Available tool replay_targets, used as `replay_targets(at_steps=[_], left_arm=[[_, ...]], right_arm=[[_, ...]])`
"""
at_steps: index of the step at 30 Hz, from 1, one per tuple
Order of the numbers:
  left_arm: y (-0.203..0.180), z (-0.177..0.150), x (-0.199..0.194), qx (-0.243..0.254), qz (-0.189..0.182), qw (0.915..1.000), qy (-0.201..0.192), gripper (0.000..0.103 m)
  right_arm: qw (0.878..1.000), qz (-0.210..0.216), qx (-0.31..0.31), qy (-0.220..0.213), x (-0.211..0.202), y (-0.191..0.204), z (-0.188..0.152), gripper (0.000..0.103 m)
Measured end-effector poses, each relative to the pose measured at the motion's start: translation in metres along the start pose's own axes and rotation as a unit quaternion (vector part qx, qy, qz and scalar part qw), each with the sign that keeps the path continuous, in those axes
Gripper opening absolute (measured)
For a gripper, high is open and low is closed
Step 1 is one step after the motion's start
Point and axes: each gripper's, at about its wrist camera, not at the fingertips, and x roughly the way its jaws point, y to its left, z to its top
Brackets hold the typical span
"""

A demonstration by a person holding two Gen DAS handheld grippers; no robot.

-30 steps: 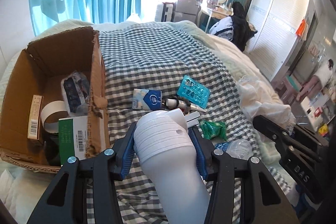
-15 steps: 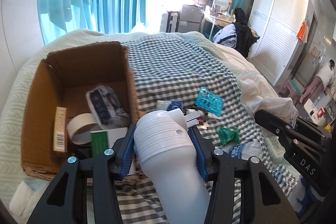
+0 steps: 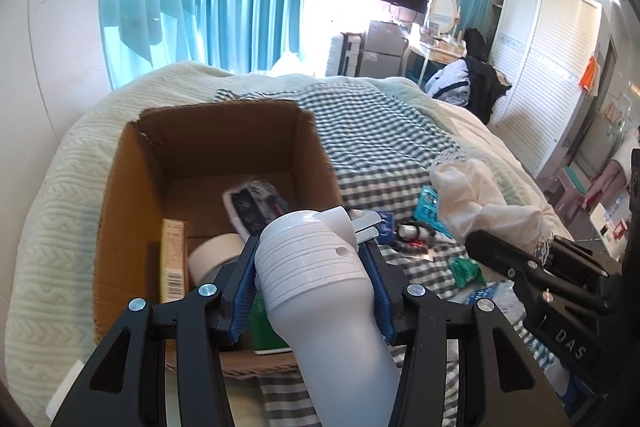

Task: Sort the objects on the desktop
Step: 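Carry the white bottle and lace cloth over the cardboard box with both grippers, then open both grippers to drop the bottle and lace cloth into the box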

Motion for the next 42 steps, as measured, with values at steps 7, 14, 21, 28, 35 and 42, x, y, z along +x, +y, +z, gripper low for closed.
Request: replay_targets(at_steps=[7, 14, 21, 28, 35, 42], left_arm=[[0.029, 0.013, 0.007, -0.006, 0.021, 0.9997, -0.008, 0.05], [0.06, 0.027, 0.017, -0.012, 0.045, 0.9988, -0.014, 0.05], [0.094, 0.036, 0.04, -0.033, 0.062, 0.9975, -0.005, 0.05], [0.111, 0.041, 0.069, -0.042, 0.066, 0.9968, 0.012, 0.05], [0.122, 0.046, 0.096, -0.053, 0.08, 0.9947, 0.037, 0.053], [0.127, 0.051, 0.084, -0.074, 0.08, 0.9937, 0.026, 0.068]], right_arm=[[1.0, 0.024, -0.021, 0.001, 0.022, 0.029, 0.013, 0.018], [0.998, 0.048, -0.033, 0.013, 0.048, 0.054, 0.021, 0.018], [0.996, 0.071, -0.031, 0.036, 0.084, 0.072, 0.023, 0.019], [0.994, 0.084, -0.034, 0.063, 0.119, 0.083, 0.029, 0.019], [0.993, 0.074, -0.048, 0.077, 0.145, 0.085, 0.036, 0.029], [0.995, 0.071, -0.034, 0.064, 0.145, 0.081, 0.04, 0.054]])
